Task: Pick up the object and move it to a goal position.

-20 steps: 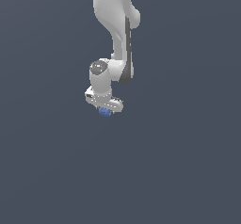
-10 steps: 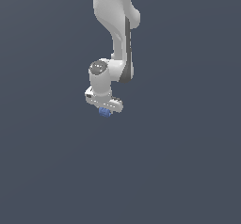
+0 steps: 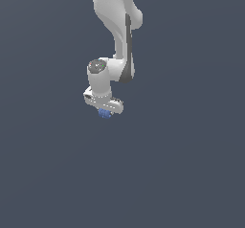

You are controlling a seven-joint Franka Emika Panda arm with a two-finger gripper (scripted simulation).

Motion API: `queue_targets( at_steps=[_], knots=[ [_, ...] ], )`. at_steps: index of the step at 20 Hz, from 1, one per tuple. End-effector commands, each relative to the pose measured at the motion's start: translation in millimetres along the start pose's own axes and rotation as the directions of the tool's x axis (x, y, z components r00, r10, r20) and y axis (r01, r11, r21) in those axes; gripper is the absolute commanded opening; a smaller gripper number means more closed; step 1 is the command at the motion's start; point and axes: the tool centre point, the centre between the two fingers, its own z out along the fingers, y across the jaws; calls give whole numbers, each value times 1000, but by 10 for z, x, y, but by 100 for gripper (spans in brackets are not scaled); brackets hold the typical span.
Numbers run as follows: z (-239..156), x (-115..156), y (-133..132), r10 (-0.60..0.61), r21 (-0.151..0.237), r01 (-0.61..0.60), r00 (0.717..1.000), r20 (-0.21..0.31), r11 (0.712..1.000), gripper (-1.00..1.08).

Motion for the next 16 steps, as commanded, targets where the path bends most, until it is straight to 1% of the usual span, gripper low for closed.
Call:
queue_targets(
  at_steps=[1,7,16],
  knots=[
    [-103,56,45,0,0,0,1000,-1,1000,-100],
    [-471,259,205,1,0,-1,1000,0,1000,-100],
    [-1223,687,525,0,-1,0,1000,0,1000,-100]
  ],
)
